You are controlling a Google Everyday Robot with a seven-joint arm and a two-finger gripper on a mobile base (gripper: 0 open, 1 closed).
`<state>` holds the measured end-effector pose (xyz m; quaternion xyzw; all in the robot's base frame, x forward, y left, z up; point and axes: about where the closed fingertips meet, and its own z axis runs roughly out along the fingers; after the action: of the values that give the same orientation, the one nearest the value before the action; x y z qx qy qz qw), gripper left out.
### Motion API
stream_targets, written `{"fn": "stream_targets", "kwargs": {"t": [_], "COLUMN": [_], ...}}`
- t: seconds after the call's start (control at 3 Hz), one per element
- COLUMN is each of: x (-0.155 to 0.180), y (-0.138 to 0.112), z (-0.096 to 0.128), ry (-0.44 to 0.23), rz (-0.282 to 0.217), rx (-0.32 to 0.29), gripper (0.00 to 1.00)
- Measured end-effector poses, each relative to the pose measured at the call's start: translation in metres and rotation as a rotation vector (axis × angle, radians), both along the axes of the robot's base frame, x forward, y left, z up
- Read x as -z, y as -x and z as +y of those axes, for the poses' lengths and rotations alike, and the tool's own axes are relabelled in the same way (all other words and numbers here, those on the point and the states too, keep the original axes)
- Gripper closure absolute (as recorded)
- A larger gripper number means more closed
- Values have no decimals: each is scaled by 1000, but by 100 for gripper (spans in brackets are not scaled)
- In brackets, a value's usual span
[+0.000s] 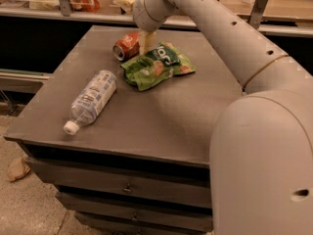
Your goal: Pick coke can
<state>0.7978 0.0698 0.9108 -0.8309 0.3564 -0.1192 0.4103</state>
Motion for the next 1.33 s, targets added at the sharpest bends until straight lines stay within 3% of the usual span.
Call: {"fn": "stream_targets", "kwargs": {"t": [0.67,1.0,1.33], "x": [14,18,23], "y": [0,1,2], "z": [14,18,18], "ry": [10,21,52], "rz": [44,65,88], "rx": [-31,-42,-50], "gripper": [0,14,46]}}
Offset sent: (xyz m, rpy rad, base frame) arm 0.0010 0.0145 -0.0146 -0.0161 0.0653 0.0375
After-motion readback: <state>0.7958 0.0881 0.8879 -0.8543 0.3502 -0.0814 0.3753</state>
